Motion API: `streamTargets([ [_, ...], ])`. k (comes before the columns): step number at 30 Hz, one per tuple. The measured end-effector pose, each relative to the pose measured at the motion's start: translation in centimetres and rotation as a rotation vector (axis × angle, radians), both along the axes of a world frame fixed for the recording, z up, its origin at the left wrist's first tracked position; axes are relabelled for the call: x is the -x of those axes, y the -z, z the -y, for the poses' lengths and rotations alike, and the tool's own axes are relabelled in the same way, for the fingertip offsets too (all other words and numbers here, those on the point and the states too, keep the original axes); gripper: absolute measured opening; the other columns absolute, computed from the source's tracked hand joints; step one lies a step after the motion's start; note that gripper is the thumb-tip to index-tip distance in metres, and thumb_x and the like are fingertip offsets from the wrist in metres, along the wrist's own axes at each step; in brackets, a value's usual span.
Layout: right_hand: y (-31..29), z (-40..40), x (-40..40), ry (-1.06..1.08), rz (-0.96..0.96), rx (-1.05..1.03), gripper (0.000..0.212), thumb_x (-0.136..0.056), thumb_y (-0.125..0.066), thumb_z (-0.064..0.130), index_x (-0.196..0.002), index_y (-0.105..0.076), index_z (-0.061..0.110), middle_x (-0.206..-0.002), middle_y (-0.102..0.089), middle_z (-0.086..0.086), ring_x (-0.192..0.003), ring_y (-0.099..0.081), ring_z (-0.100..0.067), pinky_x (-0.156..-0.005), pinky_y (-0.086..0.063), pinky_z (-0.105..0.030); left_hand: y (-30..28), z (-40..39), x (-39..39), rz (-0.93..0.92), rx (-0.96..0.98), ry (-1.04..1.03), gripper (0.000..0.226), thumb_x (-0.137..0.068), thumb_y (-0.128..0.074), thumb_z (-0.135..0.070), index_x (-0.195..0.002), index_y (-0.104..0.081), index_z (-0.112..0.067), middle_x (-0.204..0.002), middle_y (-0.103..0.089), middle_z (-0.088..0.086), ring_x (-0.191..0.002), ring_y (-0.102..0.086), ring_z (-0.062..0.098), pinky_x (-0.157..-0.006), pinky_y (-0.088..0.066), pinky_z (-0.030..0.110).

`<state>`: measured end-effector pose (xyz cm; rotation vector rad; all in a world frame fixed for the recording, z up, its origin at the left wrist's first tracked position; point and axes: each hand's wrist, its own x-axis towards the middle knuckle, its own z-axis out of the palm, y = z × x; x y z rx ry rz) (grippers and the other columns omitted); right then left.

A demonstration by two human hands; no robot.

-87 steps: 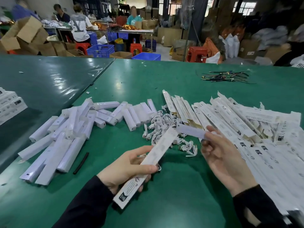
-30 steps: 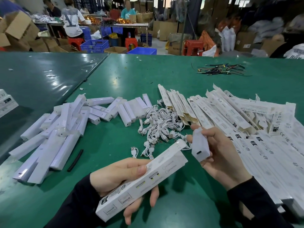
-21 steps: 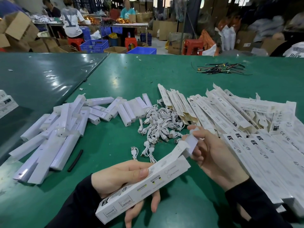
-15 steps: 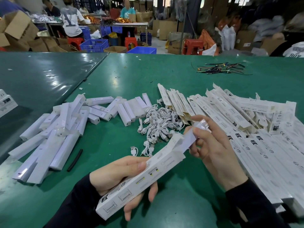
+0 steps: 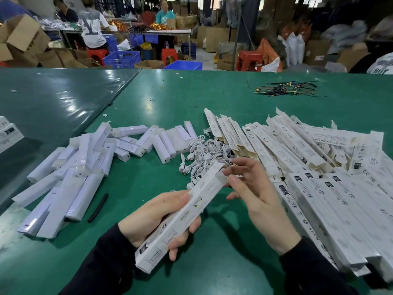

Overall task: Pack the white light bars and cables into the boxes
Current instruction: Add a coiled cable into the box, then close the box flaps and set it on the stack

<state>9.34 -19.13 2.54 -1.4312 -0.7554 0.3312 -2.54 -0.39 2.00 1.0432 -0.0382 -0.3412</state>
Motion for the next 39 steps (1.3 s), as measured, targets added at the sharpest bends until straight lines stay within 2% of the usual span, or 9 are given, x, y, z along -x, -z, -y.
streamTargets([
  [3, 0.2, -0.2, 0.2, -0.029, 0.006, 0.044, 0.021, -0.09, -0.058, 0.038, -0.098, -0.072, 0.024, -0.105, -0.066, 0.01, -0.092, -0.062, -0.006, -0.073, -0.053, -0.025, 0.0, 0.2, -0.1, 0.013, 0.001, 0.031, 0.033, -0.095, -0.058, -0.037, -0.117, -0.059, -0.012, -0.08, -0.056, 0.016, -0.044, -0.056, 0.017, -0.043, -0.056, 0.031],
  [9, 0.9, -0.9, 0.1, -0.087, -0.212, 0.003, 0.03, -0.1, -0.045, 0.032, -0.105, -0.071, 0.018, -0.107, -0.071, -0.003, -0.096, -0.066, -0.021, -0.077, -0.055, -0.034, 0.3, 0.0, -0.3, 0.011, 0.029, -0.093, 0.039, -0.094, -0.055, -0.033, -0.125, -0.054, -0.009, -0.078, -0.056, 0.013, -0.043, -0.054, 0.017, -0.041, -0.054, 0.03],
  [12, 1.5, -0.7, 0.1, 0.134, 0.15, 0.247, 0.007, -0.092, -0.065, 0.021, -0.095, -0.071, 0.024, -0.095, -0.069, 0.011, -0.089, -0.063, -0.005, -0.079, -0.047, -0.016, 0.3, -0.1, -0.7, -0.034, 0.025, -0.328, 0.056, -0.085, -0.061, -0.038, -0.129, -0.048, -0.006, -0.074, -0.056, 0.009, -0.041, -0.047, 0.016, -0.038, -0.05, 0.027],
  [15, 2.6, -1.0, 0.8, -0.028, 0.651, 0.631, 0.037, -0.079, -0.071, 0.048, -0.111, -0.067, 0.03, -0.109, -0.057, 0.011, -0.105, -0.051, -0.005, -0.093, -0.038, -0.022, 0.3, 0.0, -0.9, -0.07, 0.011, -0.448, 0.055, -0.09, -0.059, -0.038, -0.133, -0.047, -0.006, -0.071, -0.054, 0.006, -0.041, -0.044, 0.014, -0.037, -0.047, 0.025],
  [22, 2.7, -1.2, 0.6, 0.067, 0.714, 0.522, 0.012, -0.092, -0.067, 0.021, -0.099, -0.073, 0.014, -0.087, -0.062, 0.005, -0.08, -0.055, -0.01, -0.075, -0.042, -0.022, 0.0, 0.1, -0.8, -0.074, 0.036, -0.455, 0.066, -0.084, -0.045, -0.065, -0.121, -0.06, -0.012, -0.071, -0.05, 0.009, -0.042, -0.04, 0.017, -0.036, -0.039, 0.021],
  [26, 2.0, -0.8, 0.1, 0.262, 0.468, 0.357, 0.012, -0.09, -0.068, 0.009, -0.09, -0.074, 0.02, -0.082, -0.067, 0.01, -0.074, -0.058, -0.005, -0.07, -0.044, -0.014, 0.0, 0.5, -0.9, -0.035, -0.02, -0.553, 0.065, -0.082, -0.06, -0.055, -0.121, -0.057, -0.003, -0.074, -0.055, 0.006, -0.04, -0.04, 0.013, -0.034, -0.038, 0.02],
  [30, 1.1, -0.9, 0.4, 0.133, 0.019, 0.192, 0.016, -0.088, -0.07, 0.009, -0.081, -0.076, 0.022, -0.067, -0.068, 0.005, -0.059, -0.059, -0.008, -0.056, -0.047, -0.021, -0.2, 1.5, -1.0, 0.063, -0.351, -0.709, 0.039, -0.068, -0.085, -0.012, -0.099, -0.066, 0.003, -0.064, -0.055, 0.007, -0.038, -0.042, 0.014, -0.037, -0.041, 0.022],
  [34, 0.4, -0.8, 0.7, 0.029, -0.196, 0.04, 0.011, -0.087, -0.067, 0.004, -0.084, -0.076, 0.009, -0.063, -0.065, -0.003, -0.055, -0.058, -0.01, -0.051, -0.046, -0.019, -0.4, 2.2, -0.8, 0.063, -0.431, -0.709, 0.014, -0.072, -0.075, 0.005, -0.081, -0.065, 0.001, -0.052, -0.054, 0.009, -0.036, -0.047, 0.014, -0.039, -0.043, 0.02],
  [39, 0.2, -0.9, 1.0, -0.014, -0.361, 0.038, 0.01, -0.088, -0.064, 0.0, -0.088, -0.074, 0.0, -0.07, -0.067, -0.011, -0.057, -0.061, -0.013, -0.051, -0.048, -0.019, -0.5, 1.9, -0.4, 0.05, -0.412, -0.578, 0.024, -0.062, -0.085, -0.019, -0.066, -0.068, -0.002, -0.052, -0.056, 0.018, -0.034, -0.049, 0.017, -0.035, -0.042, 0.021],
])
